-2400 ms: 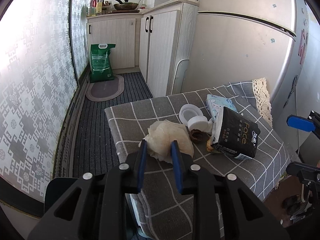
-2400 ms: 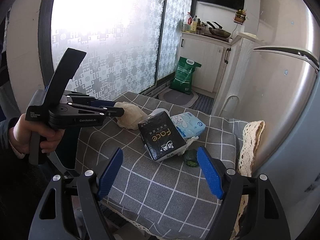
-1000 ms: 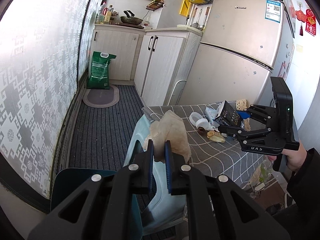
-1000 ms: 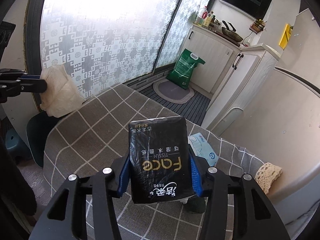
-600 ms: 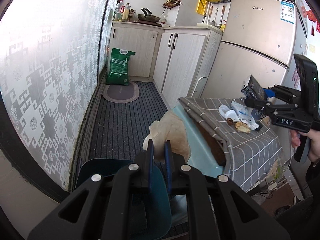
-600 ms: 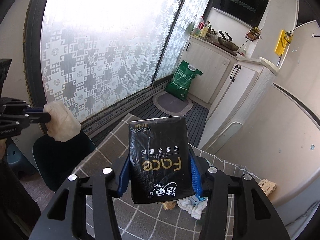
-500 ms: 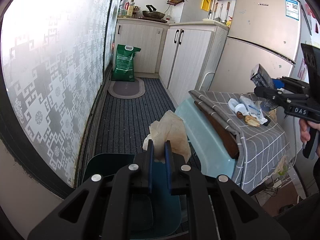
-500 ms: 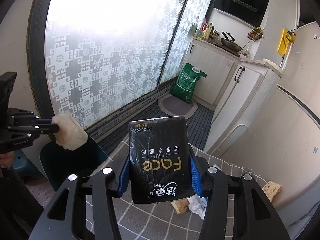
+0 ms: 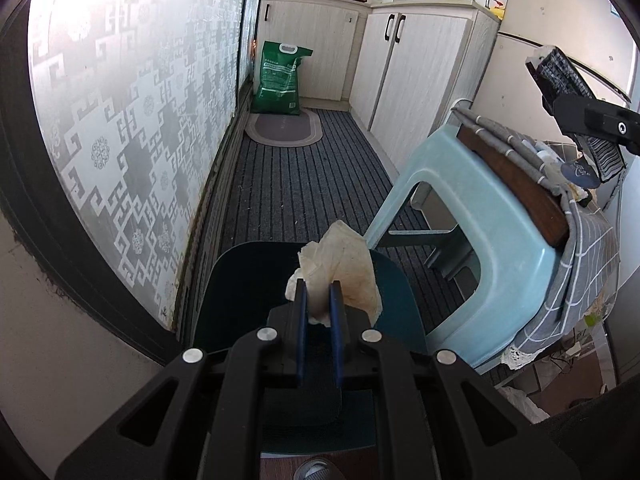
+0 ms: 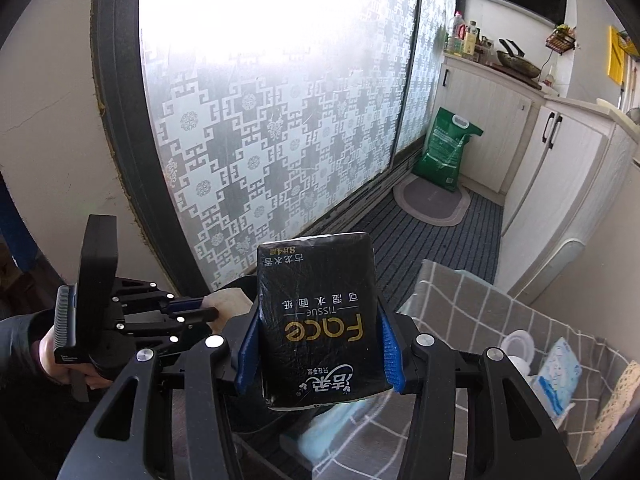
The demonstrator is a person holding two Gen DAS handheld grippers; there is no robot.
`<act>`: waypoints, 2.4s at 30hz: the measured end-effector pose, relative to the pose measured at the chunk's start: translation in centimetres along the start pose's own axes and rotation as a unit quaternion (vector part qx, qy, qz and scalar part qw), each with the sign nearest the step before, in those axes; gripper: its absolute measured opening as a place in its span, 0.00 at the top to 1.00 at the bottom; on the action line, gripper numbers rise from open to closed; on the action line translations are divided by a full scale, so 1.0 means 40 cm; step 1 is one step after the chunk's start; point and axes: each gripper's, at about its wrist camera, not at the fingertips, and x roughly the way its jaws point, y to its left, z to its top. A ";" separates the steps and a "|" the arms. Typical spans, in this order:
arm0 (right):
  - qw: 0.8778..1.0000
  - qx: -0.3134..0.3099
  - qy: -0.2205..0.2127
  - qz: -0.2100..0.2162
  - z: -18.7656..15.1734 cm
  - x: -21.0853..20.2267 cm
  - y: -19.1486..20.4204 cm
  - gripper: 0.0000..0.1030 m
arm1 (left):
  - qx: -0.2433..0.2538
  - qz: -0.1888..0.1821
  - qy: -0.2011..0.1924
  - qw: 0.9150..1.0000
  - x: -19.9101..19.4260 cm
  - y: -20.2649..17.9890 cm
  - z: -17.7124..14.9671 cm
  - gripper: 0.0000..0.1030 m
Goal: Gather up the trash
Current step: 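Carry the tissue and black pack over the teal bin with both grippers, then open the left gripper over the bin while the right gripper drops the black pack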
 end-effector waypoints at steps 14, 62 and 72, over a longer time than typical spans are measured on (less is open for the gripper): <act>0.994 0.007 0.107 0.021 -0.048 0.198 0.113 0.51 | 0.002 0.029 0.099 0.995 0.127 0.065 -0.096 0.88; 0.972 0.035 0.230 0.041 -0.202 0.415 0.117 0.51 | 0.019 0.053 -0.075 0.996 -0.092 0.006 0.019 0.77; 0.964 0.021 0.258 0.055 -0.247 0.463 0.127 0.51 | 0.010 0.042 -0.137 0.990 -0.198 -0.020 0.066 0.77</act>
